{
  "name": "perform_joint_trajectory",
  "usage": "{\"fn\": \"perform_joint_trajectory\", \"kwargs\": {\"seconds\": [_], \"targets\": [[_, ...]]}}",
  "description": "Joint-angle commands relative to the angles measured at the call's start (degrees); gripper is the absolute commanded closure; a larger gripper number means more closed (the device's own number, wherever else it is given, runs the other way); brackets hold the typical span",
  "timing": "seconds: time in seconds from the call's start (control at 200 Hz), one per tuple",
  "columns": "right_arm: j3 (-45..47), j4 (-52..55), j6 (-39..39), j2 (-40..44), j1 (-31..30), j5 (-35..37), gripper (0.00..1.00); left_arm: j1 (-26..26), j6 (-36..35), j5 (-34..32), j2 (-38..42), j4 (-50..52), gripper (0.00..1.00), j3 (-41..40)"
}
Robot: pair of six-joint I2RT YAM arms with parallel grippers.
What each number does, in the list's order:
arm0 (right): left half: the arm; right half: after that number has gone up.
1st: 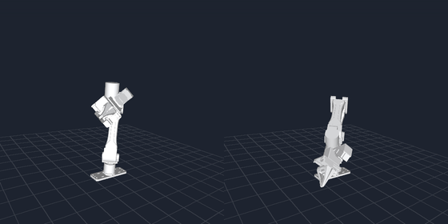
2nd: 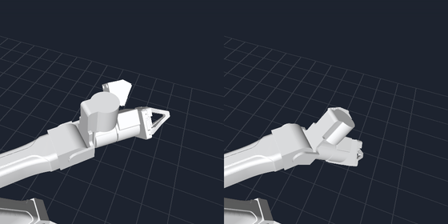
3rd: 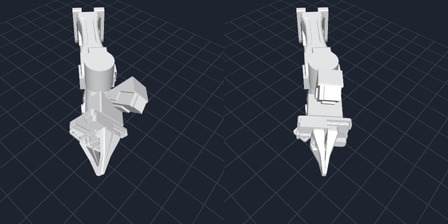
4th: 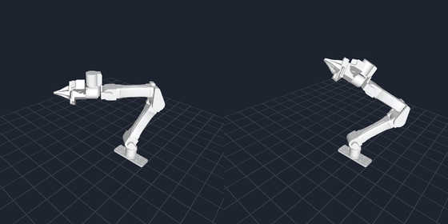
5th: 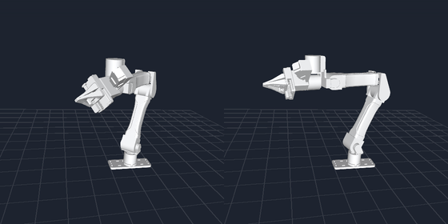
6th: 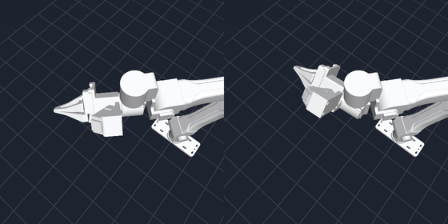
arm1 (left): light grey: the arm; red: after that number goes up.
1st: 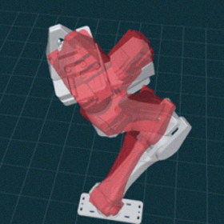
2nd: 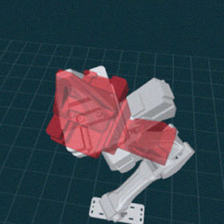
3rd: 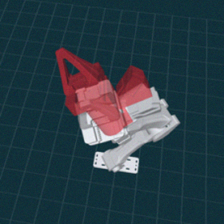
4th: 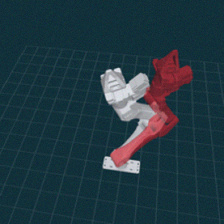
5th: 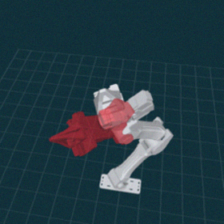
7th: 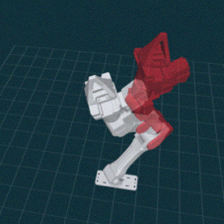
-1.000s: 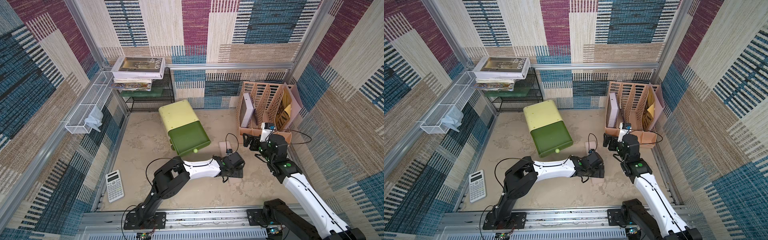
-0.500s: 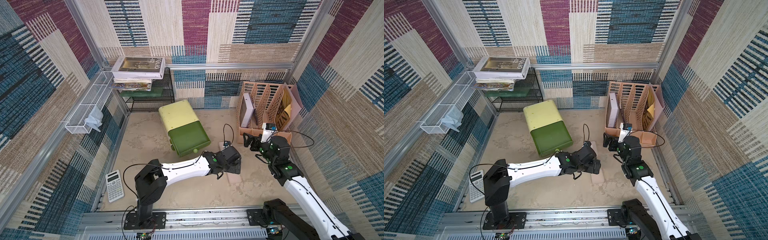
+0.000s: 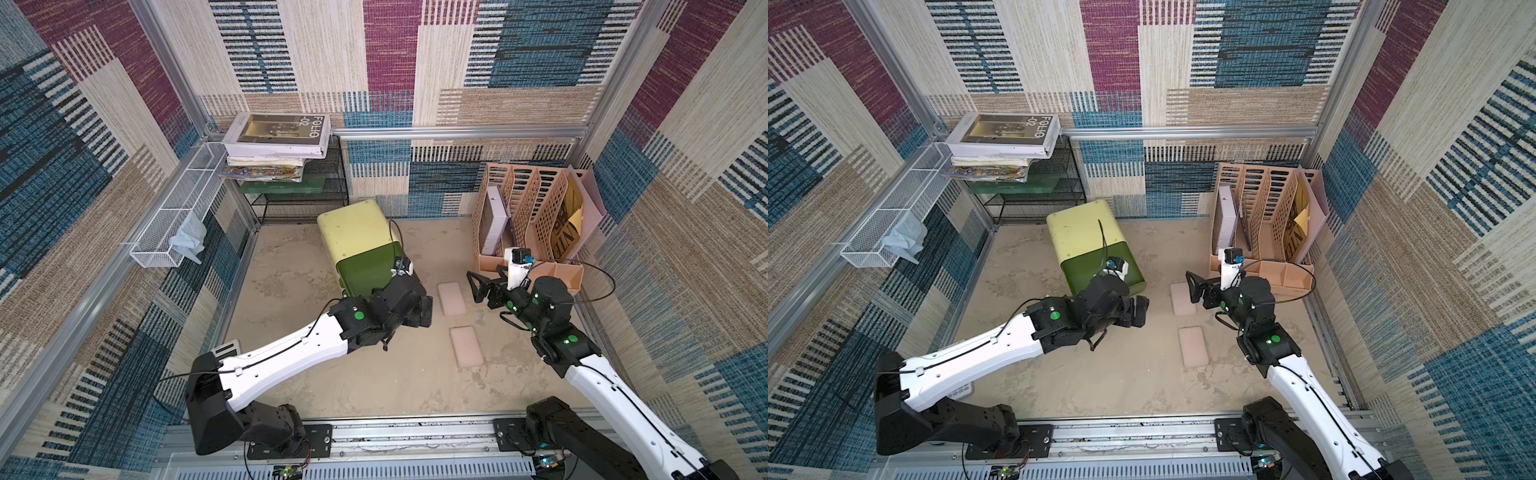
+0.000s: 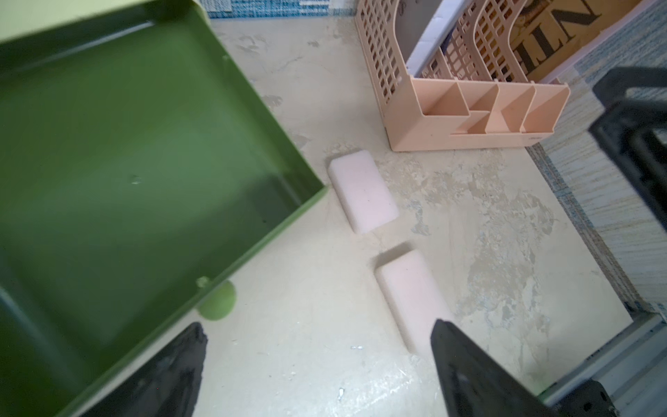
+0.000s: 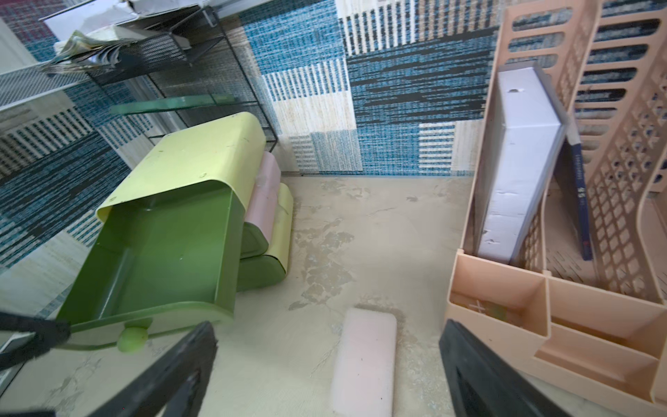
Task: Take the sponge out of the drawer
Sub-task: Close the drawer in the storage box.
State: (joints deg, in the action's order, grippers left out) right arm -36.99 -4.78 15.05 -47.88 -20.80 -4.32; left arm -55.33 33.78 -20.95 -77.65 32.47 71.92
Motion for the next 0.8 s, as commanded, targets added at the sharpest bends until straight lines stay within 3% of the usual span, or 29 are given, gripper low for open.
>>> {"fn": "perform_joint_trajectory", "kwargs": {"seconds": [0.0,0.23,0.526,0.796], "targets": [[0.38,-3.98,-3.18,-0.78,-3.06,-0.91,0.0,2.56,-5.3,1.26,5.15,3.02,0.0,-1.85],[1.4,-8.01,-9.33,-3.0,-14.53,5.78,0.01,5.96,-12.63,-3.08,18.62,2.95,0.0,-7.22],[6.66,-21.67,-9.16,-8.03,-25.78,8.61,0.01,8.82,-23.67,-9.03,31.89,-0.1,0.0,-16.37],[11.41,-37.2,-8.79,-14.9,-33.58,15.77,0.03,8.92,-25.17,-11.3,39.78,3.32,0.0,-20.06]]}}
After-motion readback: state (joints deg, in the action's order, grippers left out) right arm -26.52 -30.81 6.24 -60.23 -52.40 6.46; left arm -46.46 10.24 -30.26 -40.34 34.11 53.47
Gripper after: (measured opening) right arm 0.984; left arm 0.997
